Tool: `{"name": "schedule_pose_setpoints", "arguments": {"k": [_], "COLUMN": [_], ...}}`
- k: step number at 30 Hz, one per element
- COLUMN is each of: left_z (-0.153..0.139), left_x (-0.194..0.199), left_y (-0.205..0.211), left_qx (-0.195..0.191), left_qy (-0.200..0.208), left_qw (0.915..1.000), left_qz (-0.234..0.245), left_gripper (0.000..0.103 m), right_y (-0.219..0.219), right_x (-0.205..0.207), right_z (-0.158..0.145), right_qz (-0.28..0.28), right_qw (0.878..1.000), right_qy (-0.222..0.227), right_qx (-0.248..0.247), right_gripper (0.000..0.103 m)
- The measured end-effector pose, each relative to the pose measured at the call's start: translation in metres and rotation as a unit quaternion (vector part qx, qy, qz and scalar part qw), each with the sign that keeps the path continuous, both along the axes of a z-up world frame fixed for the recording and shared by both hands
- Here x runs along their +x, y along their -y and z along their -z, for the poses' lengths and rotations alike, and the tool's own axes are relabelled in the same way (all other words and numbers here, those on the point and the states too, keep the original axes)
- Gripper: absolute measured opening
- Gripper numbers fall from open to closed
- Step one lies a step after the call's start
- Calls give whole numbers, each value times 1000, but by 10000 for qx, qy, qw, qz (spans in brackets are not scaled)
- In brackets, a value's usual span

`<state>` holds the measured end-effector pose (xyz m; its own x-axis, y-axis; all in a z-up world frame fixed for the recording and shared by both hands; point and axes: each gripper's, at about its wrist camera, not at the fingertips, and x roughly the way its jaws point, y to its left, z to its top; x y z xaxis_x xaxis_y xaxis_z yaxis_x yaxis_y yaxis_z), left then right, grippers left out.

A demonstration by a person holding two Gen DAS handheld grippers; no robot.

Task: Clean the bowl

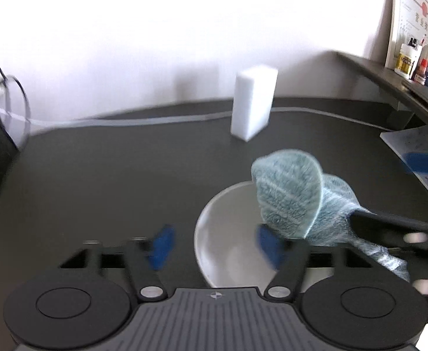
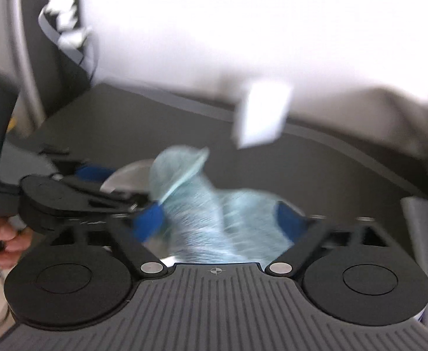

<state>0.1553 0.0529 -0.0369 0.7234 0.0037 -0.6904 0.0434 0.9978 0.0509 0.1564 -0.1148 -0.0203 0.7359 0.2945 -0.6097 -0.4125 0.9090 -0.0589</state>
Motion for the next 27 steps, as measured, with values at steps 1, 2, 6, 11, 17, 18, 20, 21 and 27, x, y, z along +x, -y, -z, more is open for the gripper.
{"name": "schedule_pose_setpoints", "arguments": {"k": [1,2,6,11,17,18,20,21,27], "left_z": [-3,-6,-17,-26,-32,-33,-36,-37,-43], "left_x": [-5,-9,-37,-81,-123,-128,-134,-138,-147], "left_y": [3,5,12,15,13,13,15,16,25], "left_qx": [6,11,-96,-246,-549,-566,-558,-557,-489], "left_qy": [-49,-99,-230,-327,-311,-297,-276,-265,-153], "left_qw": [10000,9999,9996,9986,9963,9961,9961,9960,9973], "left_qz": [-26,-53,-161,-345,-576,-605,-631,-647,-520], "left_gripper": [91,92,98,100,101,102,102,102,102], "right_y": [3,5,8,20,30,32,35,36,39], "right_x": [-10,-20,-50,-92,-136,-142,-152,-157,-163], "right_z": [-5,-8,-18,-22,-23,-24,-26,-27,-27], "right_qz": [120,255,796,777,922,899,839,820,763], "right_qw": [9999,9995,9963,9968,9956,9958,9964,9965,9967], "right_qy": [106,183,311,163,37,27,34,54,104], "right_qx": [37,36,-122,-82,-151,-143,-139,-159,-237], "right_gripper": [103,103,103,103,103,103,103,103,103]}}
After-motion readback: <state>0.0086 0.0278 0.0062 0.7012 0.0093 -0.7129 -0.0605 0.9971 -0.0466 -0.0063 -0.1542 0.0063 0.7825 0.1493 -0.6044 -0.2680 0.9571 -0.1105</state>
